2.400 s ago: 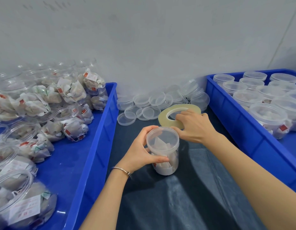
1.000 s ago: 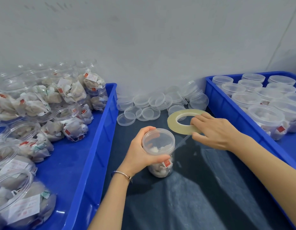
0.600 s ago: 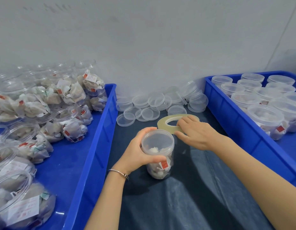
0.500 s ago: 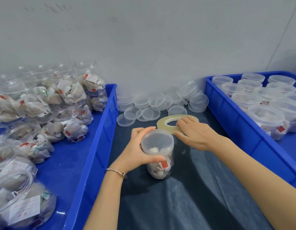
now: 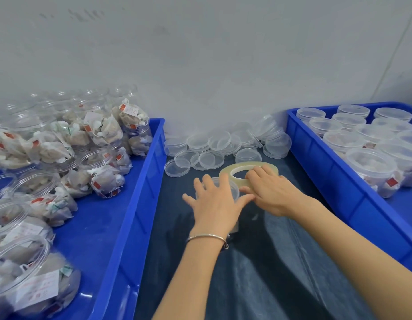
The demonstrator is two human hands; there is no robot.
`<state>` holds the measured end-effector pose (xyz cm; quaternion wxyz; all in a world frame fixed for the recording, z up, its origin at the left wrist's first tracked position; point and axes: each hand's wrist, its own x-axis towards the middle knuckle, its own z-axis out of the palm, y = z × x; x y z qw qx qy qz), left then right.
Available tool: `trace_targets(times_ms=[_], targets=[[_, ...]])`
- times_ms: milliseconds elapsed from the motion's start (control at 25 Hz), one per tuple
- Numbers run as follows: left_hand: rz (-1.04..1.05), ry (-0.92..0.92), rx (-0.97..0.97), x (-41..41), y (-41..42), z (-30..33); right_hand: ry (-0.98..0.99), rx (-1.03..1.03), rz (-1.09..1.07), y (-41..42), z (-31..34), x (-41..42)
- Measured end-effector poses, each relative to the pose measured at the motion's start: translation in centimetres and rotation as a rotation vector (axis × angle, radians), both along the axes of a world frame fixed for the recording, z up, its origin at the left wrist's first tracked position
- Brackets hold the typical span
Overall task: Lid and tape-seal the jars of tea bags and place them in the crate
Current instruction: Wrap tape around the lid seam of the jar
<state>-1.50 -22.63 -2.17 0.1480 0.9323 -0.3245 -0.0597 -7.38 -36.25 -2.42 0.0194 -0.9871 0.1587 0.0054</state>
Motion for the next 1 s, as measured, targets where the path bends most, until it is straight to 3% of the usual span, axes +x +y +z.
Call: trace_targets(times_ms=[280,400,520,1000], targets=[[-0.142,-0.044,-0.048,2.1,0.8,-0.6,-0.054,-0.048,-0.005,-1.0,0.3,-0.5],[-0.134,-0.039,0.019,2.0,0.4,-0.2,-0.067,-0.011,-0.013,-0.6,0.0,0.3],[-0.131,0.042,-0.037,1.9,0.4,-0.3,-0.065,0.009,-0.028,-1.1,-0.1,-0.1],[0.000,0.068,-0.083,0.7,-1.0,-0.1,-0.034,-0.012,-0.012,0.3,0.3,0.1]])
